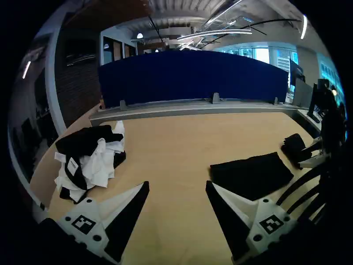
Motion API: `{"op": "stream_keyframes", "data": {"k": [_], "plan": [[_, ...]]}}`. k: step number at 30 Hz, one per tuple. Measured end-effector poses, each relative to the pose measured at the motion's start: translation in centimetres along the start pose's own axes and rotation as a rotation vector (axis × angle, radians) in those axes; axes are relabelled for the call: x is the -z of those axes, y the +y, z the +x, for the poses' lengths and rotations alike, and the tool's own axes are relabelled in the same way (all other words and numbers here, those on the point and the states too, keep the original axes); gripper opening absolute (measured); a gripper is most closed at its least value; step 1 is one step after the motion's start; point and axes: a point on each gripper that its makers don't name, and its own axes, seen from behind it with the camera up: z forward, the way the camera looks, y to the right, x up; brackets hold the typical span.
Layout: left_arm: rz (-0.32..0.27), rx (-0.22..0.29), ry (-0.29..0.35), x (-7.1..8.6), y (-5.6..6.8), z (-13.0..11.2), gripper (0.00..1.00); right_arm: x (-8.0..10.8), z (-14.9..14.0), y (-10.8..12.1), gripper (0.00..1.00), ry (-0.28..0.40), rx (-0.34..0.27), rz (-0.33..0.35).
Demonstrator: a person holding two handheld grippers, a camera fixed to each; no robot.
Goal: Fold towel
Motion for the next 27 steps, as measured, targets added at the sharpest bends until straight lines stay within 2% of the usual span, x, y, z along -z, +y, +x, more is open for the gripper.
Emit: {"op": "stream_keyframes", "data": {"k": [12,21,27], "plan": [[0.012,-0.012,-0.008,3.7,-1.4,-1.8,0.95,-0.4,-2.7,-1.2,1.0,-0.082,0.099,0.08],[0.012,-0.01,-0.018,6.1,-2.3,-2.7,0.95,-0.8,-4.4,-1.4,1.0,-0.139,0.155,0.126],[0.017,-0.022,-0.032,7.3,-2.9,-3.4,0.95,-1.0,-5.3,-1.1,1.0,-0.179,0.188,0.135]]}}
